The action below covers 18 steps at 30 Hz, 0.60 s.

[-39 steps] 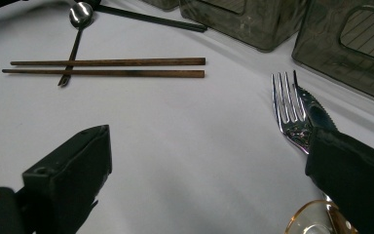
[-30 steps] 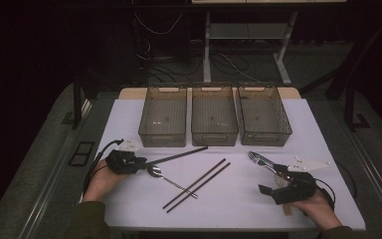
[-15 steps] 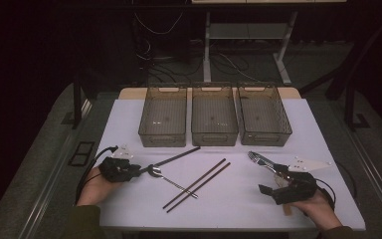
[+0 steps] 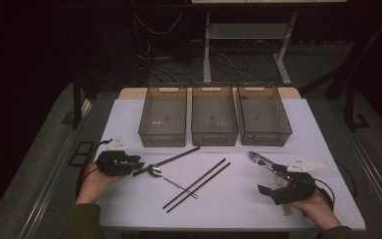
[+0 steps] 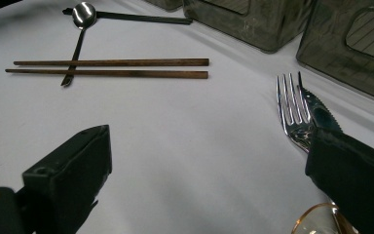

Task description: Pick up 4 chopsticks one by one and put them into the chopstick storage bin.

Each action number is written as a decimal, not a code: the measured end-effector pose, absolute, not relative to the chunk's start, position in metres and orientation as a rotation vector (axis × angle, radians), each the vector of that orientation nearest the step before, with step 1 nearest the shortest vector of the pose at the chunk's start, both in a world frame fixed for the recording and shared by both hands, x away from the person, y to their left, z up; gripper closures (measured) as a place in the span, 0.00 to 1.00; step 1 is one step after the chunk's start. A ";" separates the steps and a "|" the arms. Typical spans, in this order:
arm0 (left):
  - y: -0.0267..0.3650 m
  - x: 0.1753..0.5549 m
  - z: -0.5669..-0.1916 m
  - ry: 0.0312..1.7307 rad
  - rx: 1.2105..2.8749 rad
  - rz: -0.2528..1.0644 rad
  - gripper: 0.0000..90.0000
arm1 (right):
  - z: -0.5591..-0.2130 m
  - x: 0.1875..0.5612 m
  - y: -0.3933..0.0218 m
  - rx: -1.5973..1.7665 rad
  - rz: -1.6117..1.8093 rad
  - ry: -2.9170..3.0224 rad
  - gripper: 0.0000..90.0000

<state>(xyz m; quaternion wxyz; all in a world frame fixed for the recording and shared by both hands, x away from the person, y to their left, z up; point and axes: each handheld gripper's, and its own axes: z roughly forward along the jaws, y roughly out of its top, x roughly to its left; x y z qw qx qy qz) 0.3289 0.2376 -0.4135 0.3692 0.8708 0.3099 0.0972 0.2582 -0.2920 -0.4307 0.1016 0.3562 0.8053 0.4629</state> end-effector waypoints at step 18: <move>0.184 0.364 -0.420 0.711 2.260 0.186 0.86 | -0.432 0.259 -0.293 1.056 1.375 2.378 0.04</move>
